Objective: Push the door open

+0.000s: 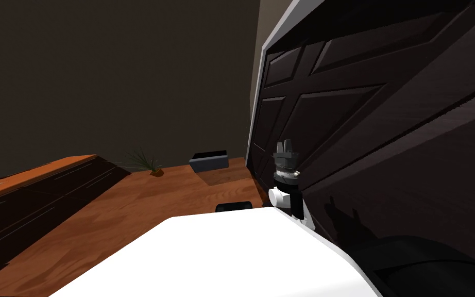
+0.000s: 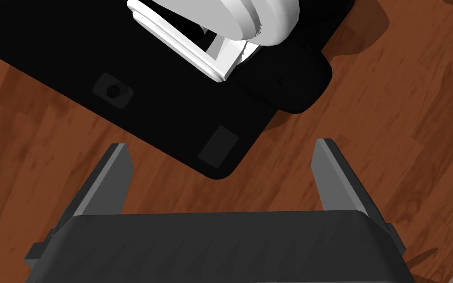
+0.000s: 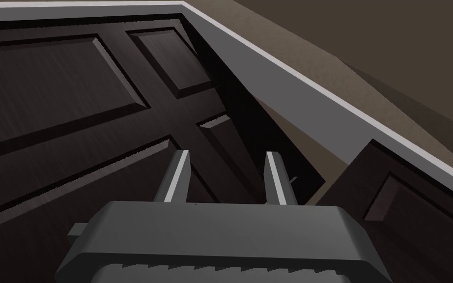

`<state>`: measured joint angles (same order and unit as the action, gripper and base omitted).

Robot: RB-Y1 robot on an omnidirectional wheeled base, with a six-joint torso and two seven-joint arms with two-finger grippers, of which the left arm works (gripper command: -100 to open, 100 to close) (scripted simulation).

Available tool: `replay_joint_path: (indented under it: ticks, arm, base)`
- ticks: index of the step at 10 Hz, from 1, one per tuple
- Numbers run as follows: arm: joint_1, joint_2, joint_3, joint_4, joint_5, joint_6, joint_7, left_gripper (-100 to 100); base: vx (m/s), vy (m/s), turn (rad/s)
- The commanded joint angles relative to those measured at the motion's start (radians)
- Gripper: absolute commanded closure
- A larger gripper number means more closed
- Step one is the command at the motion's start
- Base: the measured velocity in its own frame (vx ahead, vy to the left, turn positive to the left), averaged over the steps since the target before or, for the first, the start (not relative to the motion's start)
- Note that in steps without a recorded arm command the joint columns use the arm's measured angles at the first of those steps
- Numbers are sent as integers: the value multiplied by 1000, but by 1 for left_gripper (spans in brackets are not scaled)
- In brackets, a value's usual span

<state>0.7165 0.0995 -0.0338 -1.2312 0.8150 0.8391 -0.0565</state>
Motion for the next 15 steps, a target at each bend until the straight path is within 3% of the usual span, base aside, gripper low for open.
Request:
replay_joint_path:
  ticks: [1,15]
  arm:
    - [-1,-3,-1,22,15,35,6,-100]
    - [33,-18,-11,194,169,272,-11,-100]
  base:
    - [98,-30,56]
    - [94,-33,42]
